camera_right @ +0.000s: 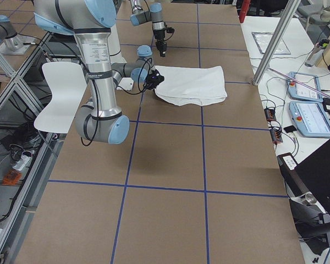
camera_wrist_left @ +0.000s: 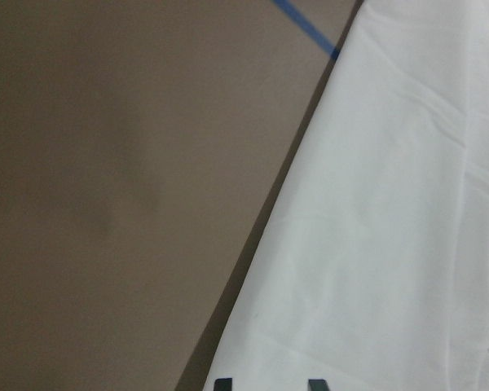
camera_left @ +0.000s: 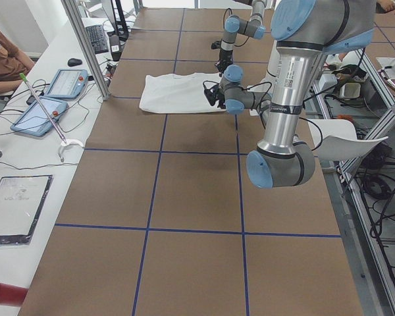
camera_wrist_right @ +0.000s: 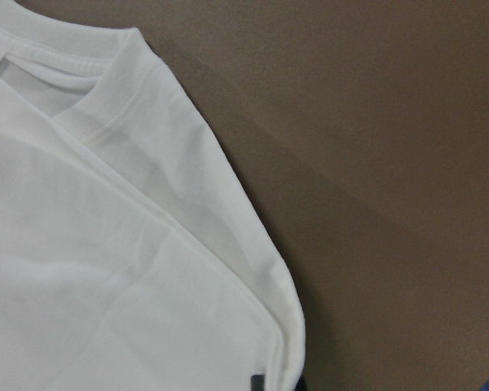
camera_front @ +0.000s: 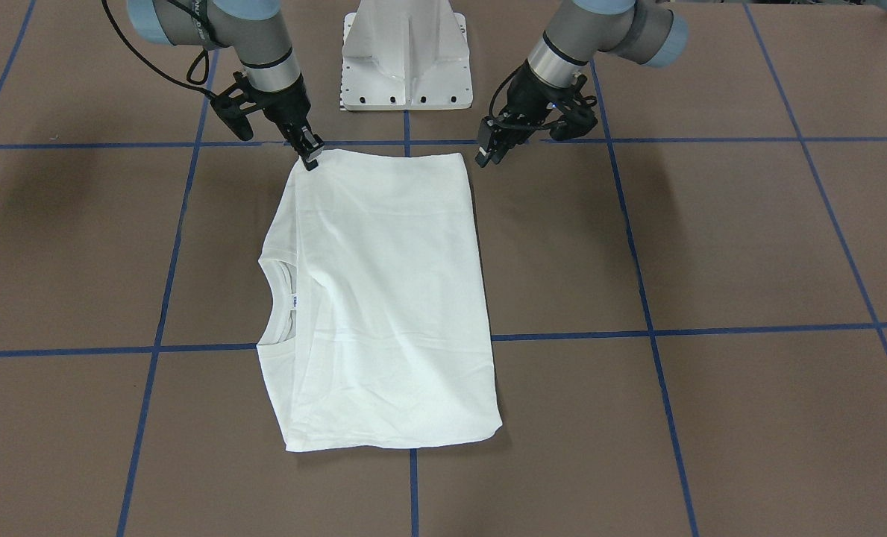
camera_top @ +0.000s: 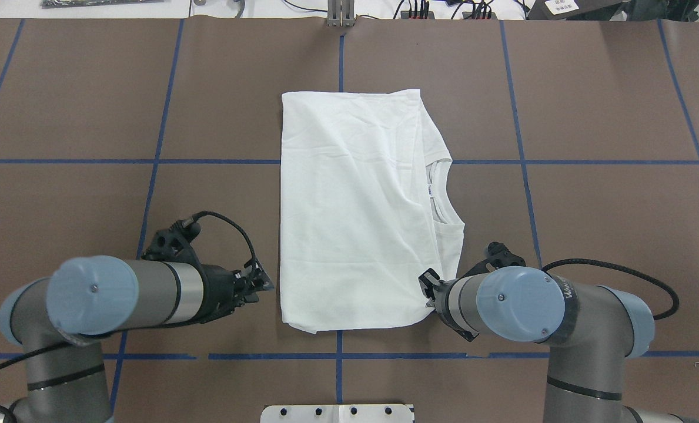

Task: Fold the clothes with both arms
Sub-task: 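Lower the left gripper to the shirt edge nearest the robot beside the right gripper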

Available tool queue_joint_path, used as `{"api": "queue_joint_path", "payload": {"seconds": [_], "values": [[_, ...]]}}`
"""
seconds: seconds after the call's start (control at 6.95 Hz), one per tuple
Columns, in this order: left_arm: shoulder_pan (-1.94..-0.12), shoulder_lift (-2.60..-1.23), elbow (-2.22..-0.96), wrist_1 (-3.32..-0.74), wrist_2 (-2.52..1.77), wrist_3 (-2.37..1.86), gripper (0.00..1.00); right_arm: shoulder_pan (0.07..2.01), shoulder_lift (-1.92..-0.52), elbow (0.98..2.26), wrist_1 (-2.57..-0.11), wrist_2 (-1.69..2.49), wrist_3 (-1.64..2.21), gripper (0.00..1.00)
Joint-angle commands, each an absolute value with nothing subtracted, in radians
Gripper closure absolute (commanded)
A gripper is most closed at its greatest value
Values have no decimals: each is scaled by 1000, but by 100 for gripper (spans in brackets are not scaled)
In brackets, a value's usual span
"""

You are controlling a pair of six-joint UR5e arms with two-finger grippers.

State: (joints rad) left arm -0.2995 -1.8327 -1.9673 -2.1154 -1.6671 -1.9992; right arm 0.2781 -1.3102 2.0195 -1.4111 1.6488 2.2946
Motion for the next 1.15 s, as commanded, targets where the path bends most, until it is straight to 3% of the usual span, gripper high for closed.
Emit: {"api": "queue_joint_path", "payload": {"seconds": [0.0, 0.72, 0.86, 1.01], "values": [[-235, -1923, -1868, -2092, -1626, -2025, 56, 278, -1313, 2020, -1411, 1649, 2295, 100], [-230, -1913, -1812, -2092, -1628, -2025, 58, 278, -1305, 2022, -1411, 1651, 2295, 100], [-230, -1922, -1813, -2092, -1628, -2028, 65, 278, -1301, 2022, -1411, 1651, 2295, 100], [-226, -1924, -1813, -2092, -1629, -2069, 87, 278, -1299, 2022, -1411, 1649, 2295, 100]]}}
